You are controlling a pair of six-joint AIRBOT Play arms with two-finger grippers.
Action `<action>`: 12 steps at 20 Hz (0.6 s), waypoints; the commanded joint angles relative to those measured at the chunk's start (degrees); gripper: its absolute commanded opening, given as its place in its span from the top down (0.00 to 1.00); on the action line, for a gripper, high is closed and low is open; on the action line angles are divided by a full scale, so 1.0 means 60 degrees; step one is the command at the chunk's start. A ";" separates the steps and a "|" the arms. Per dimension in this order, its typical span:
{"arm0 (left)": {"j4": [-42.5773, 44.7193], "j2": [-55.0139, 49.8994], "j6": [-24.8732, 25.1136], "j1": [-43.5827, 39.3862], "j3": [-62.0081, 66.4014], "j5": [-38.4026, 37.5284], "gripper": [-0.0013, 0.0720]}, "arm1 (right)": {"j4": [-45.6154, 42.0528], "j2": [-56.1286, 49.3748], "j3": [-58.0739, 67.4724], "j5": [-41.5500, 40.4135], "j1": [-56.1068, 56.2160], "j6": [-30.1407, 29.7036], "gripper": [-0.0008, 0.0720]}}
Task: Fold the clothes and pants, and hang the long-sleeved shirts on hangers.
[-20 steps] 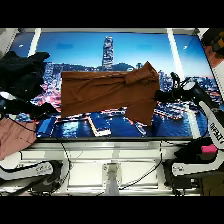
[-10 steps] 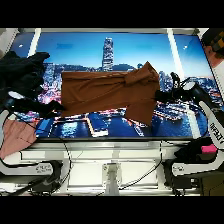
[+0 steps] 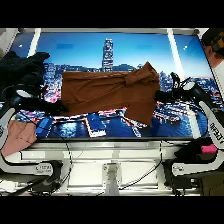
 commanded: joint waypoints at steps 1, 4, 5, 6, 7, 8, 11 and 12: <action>-0.0044 0.0000 0.0164 0.0018 0.0018 -0.0382 0.93 | -0.0047 0.0007 0.0004 0.0004 0.0007 0.0000 0.97; -0.0044 0.0135 0.0404 0.0018 0.0033 -0.0386 0.96 | -0.0047 0.0018 0.0004 0.0004 0.0007 -0.0004 0.97; -0.0047 0.0280 0.0470 0.0018 0.0076 -0.0390 0.96 | -0.0047 0.0051 0.0004 0.0015 0.0007 -0.0004 0.97; -0.0047 0.0466 0.0532 0.0018 0.0153 -0.0390 0.96 | -0.0044 0.0124 0.0004 0.0022 0.0007 -0.0007 0.97; -0.0044 0.0725 0.0565 0.0022 0.0277 -0.0390 0.96 | -0.0047 0.0251 0.0004 0.0018 0.0007 -0.0007 0.97; -0.0044 0.1009 0.0608 0.0025 0.0441 -0.0382 0.96 | -0.0047 0.0423 0.0004 0.0015 0.0007 -0.0018 0.97; -0.0047 0.1971 0.0816 0.0106 0.1188 -0.0299 0.96 | -0.0047 0.1297 0.0004 0.0004 0.0007 -0.0331 0.97; -0.0047 0.2291 0.0820 0.0171 0.1443 -0.0222 0.96 | -0.0044 0.1687 0.0004 -0.0004 0.0007 -0.0484 0.97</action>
